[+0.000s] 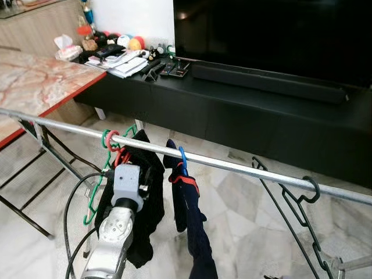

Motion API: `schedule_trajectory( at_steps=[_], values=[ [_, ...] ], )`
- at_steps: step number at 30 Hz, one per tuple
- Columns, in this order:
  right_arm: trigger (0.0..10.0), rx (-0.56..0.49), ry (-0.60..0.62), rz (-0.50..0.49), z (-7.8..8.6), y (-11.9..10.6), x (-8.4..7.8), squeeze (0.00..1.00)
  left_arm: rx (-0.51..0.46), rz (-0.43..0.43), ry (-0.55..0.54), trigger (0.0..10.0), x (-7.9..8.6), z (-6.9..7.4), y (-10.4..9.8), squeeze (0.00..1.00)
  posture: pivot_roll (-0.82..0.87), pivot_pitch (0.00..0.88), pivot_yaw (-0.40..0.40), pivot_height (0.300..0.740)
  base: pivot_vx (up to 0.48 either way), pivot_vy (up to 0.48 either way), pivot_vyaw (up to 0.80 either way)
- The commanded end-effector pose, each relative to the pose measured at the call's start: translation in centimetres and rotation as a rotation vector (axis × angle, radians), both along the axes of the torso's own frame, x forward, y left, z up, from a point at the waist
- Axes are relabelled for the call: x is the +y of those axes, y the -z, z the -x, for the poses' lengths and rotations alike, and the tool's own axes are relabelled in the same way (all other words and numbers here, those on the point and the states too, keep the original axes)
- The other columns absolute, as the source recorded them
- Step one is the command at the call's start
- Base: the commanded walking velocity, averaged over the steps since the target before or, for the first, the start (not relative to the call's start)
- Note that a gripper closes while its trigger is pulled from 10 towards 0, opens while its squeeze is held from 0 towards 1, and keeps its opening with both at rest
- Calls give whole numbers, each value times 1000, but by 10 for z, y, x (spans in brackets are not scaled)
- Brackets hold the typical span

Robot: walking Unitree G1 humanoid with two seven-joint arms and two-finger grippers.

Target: Hang hanger

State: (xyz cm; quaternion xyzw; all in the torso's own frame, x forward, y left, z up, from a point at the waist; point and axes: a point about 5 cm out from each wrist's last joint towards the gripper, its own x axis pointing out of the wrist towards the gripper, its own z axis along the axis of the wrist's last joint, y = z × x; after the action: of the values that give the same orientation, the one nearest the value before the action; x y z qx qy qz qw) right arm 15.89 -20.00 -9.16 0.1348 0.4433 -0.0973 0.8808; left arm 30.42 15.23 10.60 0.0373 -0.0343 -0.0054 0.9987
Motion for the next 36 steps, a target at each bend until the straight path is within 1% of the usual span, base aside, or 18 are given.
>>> schedule_trajectory(
  at_steps=[1,3,6,8,10,13,14,15,16,19,21,23,25,27,29,31,33,36],
  values=[
    [10000,17,-4,-6,5,2,2,0,8,2,1,10000,3,2,2,0,-45,106,38,740,0,0,0],
    [10000,18,-4,-6,5,2,1,0,16,5,4,10000,3,2,3,0,-45,108,39,740,0,0,0],
    [10000,18,-6,-5,5,2,1,0,49,-12,38,10000,3,0,5,0,-45,111,35,740,0,0,0],
    [10000,18,-8,-5,4,2,1,0,87,-65,95,10000,5,-4,8,0,-42,114,32,740,0,0,0],
    [10000,19,-10,-4,4,2,1,0,132,-79,102,10000,12,-10,11,0,-42,114,32,740,0,0,0],
    [10000,18,-10,-4,4,2,1,0,138,-125,86,10000,24,-18,8,0,-48,116,28,740,0,0,0],
    [10000,18,-9,-4,4,2,1,0,144,-159,59,10000,31,-22,7,0,-48,116,28,740,0,0,0],
    [10000,18,-9,-4,4,2,1,0,146,-164,46,10000,34,-24,6,0,-48,116,28,740,0,0,0],
    [10000,18,-9,-3,4,2,0,0,146,-157,28,10000,40,-31,2,0,-50,118,24,740,0,0,0],
    [10000,19,-15,-1,4,2,-1,0,150,-141,16,10000,44,-40,-3,0,-50,120,15,740,0,0,0],
    [10000,20,-20,0,4,2,-1,0,176,-95,15,10000,44,-46,-1,0,-56,124,13,740,0,0,0],
    [10000,19,-21,1,5,2,-1,0,191,-69,23,10000,43,-55,-5,0,-77,130,13,740,0,0,0],
    [10000,19,-20,1,5,2,-2,0,192,-68,24,10000,43,-57,-6,0,-77,130,13,740,0,0,0],
    [10000,18,-15,3,5,2,-2,0,193,-30,39,10000,41,-61,-10,0,-80,132,13,740,0,0,0],
    [10000,18,-14,5,5,2,-3,0,191,-17,85,10000,37,-66,-14,0,-88,138,10,740,0,0,0],
    [10000,19,-15,8,5,2,-4,0,193,-19,119,10000,34,-70,-17,0,-92,140,9,740,0,0,0],
    [10000,19,-16,9,5,2,-4,0,190,-66,115,10000,34,-72,-19,0,-103,142,10,740,0,0,0],
    [10000,18,-14,9,6,2,-5,0,177,-67,101,10000,37,-75,-23,0,-104,143,6,740,0,0,0]
  ],
)
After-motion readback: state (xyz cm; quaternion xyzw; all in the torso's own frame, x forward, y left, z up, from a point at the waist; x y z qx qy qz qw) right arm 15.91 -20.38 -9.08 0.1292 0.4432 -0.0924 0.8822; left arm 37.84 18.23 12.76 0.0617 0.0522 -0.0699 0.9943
